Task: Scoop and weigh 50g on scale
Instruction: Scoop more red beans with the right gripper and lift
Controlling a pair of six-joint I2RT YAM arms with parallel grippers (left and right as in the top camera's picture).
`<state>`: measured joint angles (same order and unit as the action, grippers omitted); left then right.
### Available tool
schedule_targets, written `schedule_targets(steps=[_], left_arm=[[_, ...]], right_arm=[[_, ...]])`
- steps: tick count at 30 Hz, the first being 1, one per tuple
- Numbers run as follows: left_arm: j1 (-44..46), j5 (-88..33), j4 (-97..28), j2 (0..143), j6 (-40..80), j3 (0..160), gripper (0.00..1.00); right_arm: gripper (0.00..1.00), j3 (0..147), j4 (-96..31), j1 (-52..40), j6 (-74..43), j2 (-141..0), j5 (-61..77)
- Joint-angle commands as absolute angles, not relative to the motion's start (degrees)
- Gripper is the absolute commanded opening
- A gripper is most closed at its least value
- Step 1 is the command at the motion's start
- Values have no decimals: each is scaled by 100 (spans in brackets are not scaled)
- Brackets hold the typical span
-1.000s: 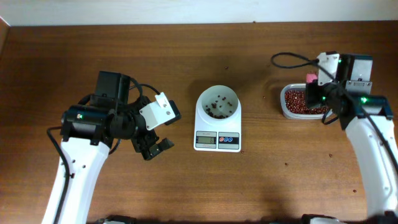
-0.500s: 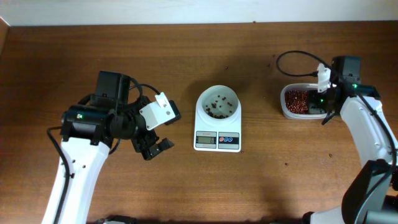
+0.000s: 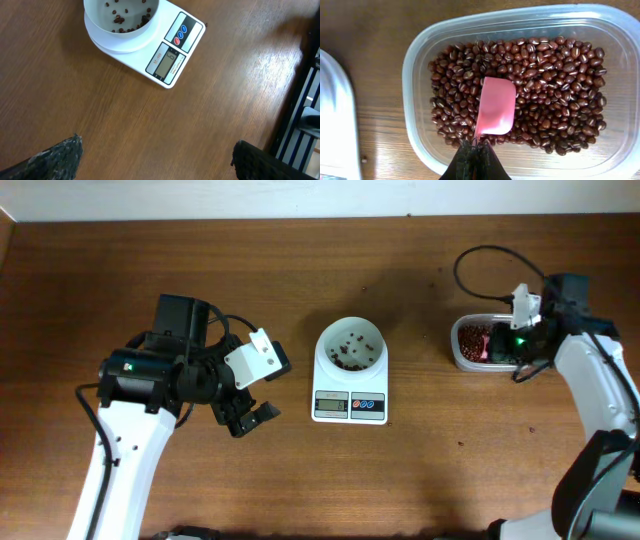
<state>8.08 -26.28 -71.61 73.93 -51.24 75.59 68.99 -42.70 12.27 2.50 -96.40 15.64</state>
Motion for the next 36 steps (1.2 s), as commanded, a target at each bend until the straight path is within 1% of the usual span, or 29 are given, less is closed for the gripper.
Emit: schedule_targets(steps=[1,14,19,23,30,33,36], left_arm=[[810,-2650,-7168,7393,-5175,7599,99],[810,-2650,-7168,7393,-5175,7599,99],[810,-2650,-7168,7393,-5175,7599,99],[810,-2650,-7166,7393,-5175,7599,99],[810,-2650,-7166,7393,-5175,7599,99],[810,-2650,-7168,7393,-5175,7599,99],[810,-2650,-7168,7393,-5175,7599,99]], right_arm=[[4,6879,-4294,1538,-204,-9692,2115],[4,6879,-4613,2753,-351,-9692,4018],[4,6879,-4696,3004,-349,-9692,4480],[4,6879,-4744,3006,-349,-9692,4884],[4,6879,-4742,2906,-349,-9692,6189],[4,6879,-4740,2620,-349,-9692,6281],[4,6879,-4709,2064,-349,-9692,6281]])
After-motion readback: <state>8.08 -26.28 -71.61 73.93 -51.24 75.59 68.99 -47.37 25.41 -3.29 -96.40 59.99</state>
